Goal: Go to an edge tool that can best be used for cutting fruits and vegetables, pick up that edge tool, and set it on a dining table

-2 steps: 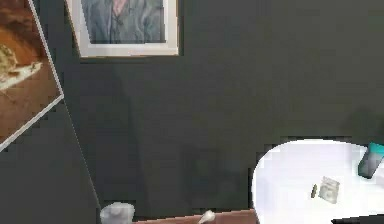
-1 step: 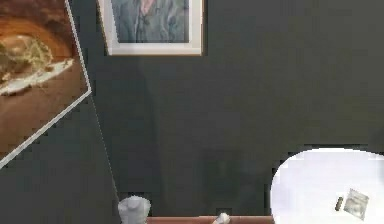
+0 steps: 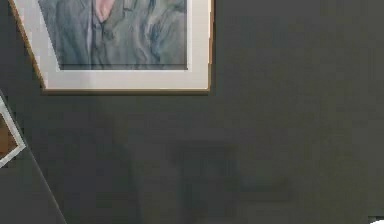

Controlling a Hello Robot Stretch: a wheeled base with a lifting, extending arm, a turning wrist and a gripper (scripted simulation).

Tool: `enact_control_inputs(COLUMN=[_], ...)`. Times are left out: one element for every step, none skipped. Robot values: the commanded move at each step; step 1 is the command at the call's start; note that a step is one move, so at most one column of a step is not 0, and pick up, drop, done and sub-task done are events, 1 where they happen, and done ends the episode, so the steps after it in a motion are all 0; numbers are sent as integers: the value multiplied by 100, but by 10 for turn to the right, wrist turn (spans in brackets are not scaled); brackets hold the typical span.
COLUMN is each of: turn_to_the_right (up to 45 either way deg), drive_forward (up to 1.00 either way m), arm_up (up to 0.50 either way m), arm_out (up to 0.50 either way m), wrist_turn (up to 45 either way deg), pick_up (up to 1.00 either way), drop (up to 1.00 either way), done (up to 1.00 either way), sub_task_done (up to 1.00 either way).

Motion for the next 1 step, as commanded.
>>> enact_control_inputs(turn_to_the_right=[450], drive_forward=[0], arm_up=[0], arm_out=[0], wrist_turn=[0], pick_up=[0], drop=[0], done=[0], sub_task_done=[0])
